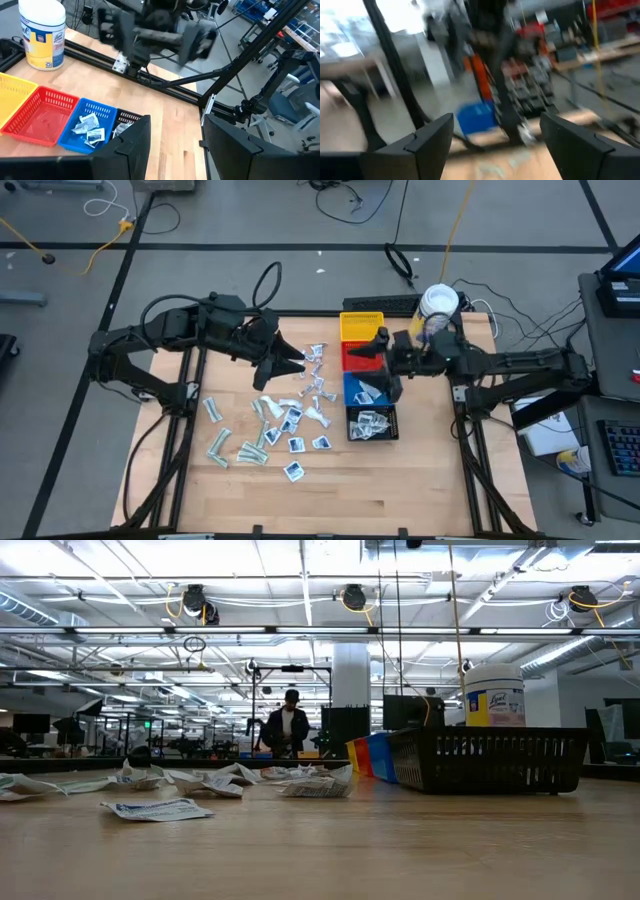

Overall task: Pick & Place First Aid Supplies
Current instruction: Put the blue alcohol pad into the blue bin

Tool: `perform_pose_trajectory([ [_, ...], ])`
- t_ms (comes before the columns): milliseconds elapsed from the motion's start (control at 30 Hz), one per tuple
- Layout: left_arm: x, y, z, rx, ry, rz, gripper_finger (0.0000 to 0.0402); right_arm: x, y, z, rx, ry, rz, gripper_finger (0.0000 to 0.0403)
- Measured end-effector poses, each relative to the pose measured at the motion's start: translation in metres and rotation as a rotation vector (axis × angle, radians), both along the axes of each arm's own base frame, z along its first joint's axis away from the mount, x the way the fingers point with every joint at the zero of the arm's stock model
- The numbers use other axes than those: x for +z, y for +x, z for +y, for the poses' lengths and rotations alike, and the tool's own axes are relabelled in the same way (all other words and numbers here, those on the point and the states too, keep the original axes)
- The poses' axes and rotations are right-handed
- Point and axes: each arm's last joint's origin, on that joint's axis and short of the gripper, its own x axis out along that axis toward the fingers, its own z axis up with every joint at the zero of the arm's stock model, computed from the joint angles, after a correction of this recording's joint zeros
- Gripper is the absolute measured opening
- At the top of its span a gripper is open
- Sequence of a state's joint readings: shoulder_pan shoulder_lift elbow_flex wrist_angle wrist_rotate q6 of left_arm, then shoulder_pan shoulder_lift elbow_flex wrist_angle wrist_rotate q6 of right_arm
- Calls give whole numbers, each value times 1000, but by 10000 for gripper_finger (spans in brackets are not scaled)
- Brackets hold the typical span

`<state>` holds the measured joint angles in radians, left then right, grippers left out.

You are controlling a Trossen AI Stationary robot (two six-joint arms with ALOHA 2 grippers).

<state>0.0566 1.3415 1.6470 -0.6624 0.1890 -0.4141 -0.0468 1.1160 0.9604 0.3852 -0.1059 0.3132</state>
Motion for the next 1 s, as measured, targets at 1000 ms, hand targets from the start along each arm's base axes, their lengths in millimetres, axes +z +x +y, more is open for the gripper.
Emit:
perform_pose_trajectory([
  [1000,-84,-8,-63,481,-478,946,186,4,-1,8,202,26,-40,294],
])
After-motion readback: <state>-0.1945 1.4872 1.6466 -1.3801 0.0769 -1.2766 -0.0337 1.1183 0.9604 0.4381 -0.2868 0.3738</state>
